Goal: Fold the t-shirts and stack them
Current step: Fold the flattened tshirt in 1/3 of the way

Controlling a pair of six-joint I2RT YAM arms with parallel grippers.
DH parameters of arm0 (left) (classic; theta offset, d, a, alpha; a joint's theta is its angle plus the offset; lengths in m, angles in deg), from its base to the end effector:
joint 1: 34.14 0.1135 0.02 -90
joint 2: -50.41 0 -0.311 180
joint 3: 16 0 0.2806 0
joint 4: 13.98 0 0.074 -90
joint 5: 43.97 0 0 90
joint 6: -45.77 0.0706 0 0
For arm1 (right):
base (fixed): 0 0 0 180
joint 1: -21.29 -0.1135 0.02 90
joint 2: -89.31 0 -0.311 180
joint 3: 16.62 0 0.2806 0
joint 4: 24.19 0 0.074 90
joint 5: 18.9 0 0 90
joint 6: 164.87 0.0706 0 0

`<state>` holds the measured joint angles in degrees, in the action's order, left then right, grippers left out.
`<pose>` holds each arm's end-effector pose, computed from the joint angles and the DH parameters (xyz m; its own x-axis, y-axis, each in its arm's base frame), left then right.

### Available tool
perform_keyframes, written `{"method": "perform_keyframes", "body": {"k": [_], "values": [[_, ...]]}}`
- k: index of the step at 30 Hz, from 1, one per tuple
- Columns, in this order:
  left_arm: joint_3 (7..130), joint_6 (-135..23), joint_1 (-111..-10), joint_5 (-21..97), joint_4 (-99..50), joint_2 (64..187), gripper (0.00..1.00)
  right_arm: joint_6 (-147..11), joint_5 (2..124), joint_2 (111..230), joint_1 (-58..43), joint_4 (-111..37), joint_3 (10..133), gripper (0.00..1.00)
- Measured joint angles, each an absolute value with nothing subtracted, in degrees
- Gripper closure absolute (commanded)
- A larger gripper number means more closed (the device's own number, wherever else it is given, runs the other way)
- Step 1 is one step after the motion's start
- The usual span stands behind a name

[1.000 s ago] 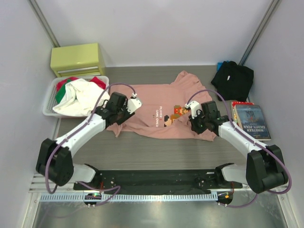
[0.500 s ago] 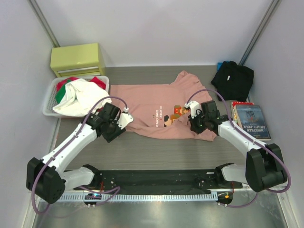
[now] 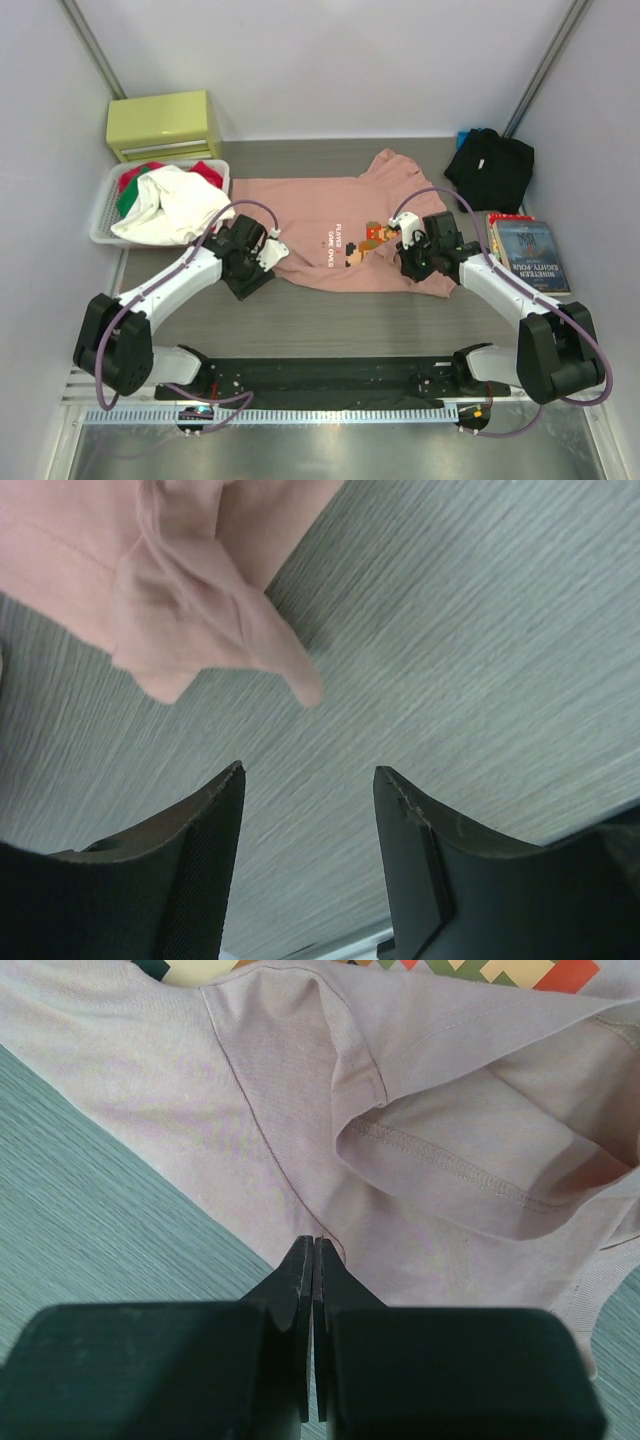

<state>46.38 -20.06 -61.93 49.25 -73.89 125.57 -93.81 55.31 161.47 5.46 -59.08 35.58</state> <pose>0.2292 -0.1163 0.2141 -0.5860 0.7709 -0.2495 0.7570 0.6307 0.1708 0.2547 0.0922 0.1977 -0.6099 -0.4976 -0.6168 -0.6462 0.7628 0.0236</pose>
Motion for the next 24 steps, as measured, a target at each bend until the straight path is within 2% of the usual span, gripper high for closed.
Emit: {"method": "perform_keyframes", "body": {"k": [7,13,16,17,18,24], "values": [[46.34,-20.04,-61.93,48.48,-69.15,131.53,0.46,-93.81,55.33,161.47,5.46,-59.32,35.58,0.97],[46.34,-19.91,-61.93,49.14,-66.14,134.72,0.51,-93.81,55.2,161.47,5.52,-59.36,35.58,0.97],[46.17,-19.74,-61.93,50.12,-64.45,136.28,0.71,-93.79,54.78,161.47,5.57,-59.53,35.6,0.97],[45.97,-19.82,-61.93,50.65,-63.82,136.74,0.94,-93.79,54.61,161.47,5.57,-59.64,35.62,0.97],[45.66,-19.58,-61.93,51.35,-62.97,137.19,1.0,-93.79,54.48,161.47,5.57,-59.77,35.66,0.97],[45.18,-19.54,-61.93,55.19,-60.17,138.11,1.0,-93.75,53.51,161.47,5.59,-60.3,35.71,0.98]]}}
